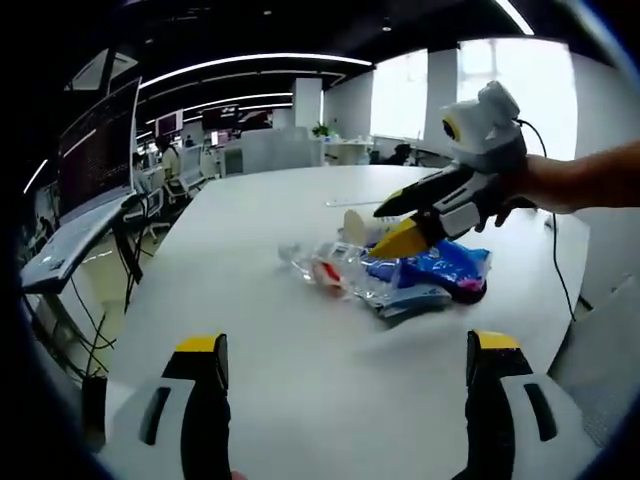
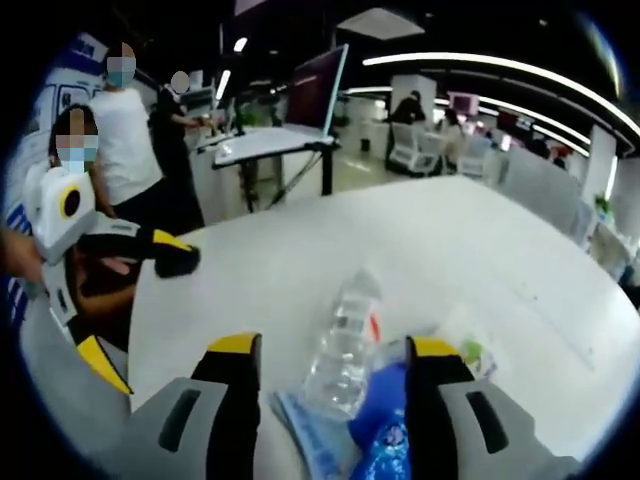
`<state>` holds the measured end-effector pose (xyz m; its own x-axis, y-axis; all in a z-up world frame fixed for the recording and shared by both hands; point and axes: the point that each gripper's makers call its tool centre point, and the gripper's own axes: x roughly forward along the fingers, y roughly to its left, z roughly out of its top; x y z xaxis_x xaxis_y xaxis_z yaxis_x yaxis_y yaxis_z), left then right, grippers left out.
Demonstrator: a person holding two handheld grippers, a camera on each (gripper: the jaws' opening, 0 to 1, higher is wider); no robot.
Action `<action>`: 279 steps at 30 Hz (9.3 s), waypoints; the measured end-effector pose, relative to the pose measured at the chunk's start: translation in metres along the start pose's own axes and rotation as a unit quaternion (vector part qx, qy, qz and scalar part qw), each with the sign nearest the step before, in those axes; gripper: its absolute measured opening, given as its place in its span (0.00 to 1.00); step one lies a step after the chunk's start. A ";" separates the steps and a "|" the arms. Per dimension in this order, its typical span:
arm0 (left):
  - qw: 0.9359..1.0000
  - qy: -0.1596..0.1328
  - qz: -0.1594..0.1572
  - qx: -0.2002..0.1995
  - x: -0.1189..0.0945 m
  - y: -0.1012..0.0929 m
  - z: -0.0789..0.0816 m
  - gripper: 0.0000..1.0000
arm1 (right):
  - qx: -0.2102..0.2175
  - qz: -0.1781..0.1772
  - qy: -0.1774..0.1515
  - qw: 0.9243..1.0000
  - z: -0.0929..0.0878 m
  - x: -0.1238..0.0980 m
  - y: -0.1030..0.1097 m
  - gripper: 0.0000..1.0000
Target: Arrange the tabletop items into an orderly group along one side of the table until the central work area is clear of visible clutter.
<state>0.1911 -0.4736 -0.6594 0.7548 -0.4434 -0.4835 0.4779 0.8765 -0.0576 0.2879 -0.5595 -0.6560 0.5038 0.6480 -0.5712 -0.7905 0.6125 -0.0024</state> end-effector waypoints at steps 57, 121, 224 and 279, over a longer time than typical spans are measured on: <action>1.000 0.005 0.006 -0.019 -0.003 0.008 -0.013 0.99 | 0.079 -0.050 0.151 0.984 -0.026 0.084 -0.022 0.38; 0.998 -0.004 -0.004 -0.059 0.021 0.027 0.009 0.98 | 0.129 -0.035 0.038 0.990 -0.019 0.074 -0.023 0.32; 0.950 -0.059 -0.139 -0.273 0.160 0.036 0.105 0.27 | 0.062 -0.078 -0.082 0.992 -0.004 0.038 -0.022 0.34; 0.986 -0.082 -0.143 -0.022 0.084 0.026 0.128 0.21 | 0.102 -0.059 -0.084 0.989 0.020 0.048 0.031 0.35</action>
<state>0.3246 -0.5117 -0.5899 0.6559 -0.6948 -0.2949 0.6648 0.7168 -0.2103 0.2949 -0.5002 -0.6667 0.6525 0.6222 -0.4326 -0.6443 0.7560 0.1155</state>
